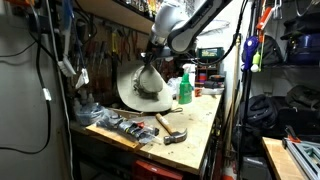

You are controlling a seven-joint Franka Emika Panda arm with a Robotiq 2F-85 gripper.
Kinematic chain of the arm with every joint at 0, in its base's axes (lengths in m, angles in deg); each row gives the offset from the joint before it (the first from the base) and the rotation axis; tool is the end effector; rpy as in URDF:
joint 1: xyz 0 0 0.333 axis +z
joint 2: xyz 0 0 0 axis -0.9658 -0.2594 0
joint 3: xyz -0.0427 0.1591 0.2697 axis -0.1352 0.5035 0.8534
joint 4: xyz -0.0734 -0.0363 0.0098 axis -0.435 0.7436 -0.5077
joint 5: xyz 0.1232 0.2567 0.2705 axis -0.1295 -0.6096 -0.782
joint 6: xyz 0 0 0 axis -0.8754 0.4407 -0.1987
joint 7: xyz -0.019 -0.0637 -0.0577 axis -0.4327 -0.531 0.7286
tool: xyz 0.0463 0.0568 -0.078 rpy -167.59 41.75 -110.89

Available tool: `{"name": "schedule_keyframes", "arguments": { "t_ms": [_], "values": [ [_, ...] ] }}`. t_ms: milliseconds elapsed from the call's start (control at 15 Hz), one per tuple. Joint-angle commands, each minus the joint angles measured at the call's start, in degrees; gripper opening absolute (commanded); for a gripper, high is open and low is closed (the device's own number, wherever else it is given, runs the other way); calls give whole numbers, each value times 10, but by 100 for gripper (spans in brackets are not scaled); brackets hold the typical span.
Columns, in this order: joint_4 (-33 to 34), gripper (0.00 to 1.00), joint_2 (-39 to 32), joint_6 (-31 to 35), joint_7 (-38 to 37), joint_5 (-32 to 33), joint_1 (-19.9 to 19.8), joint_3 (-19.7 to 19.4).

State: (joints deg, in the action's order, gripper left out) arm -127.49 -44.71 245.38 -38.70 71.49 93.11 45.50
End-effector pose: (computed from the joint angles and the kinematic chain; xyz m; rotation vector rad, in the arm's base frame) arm 0.6403 -0.0900 0.4634 2.5941 -0.4633 1.1337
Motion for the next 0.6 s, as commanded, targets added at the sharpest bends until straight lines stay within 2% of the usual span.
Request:
{"name": "schedule_keyframes", "arguments": {
  "t_ms": [0,200,400,533],
  "values": [
    [-87,1,85,16,3,55,13,-13],
    [-121,1,128,36,-18,116,9,-23],
    [-165,1,183,71,1,165,-2,-25],
    [-205,1,227,87,42,163,-5,-25]
  ]
}}
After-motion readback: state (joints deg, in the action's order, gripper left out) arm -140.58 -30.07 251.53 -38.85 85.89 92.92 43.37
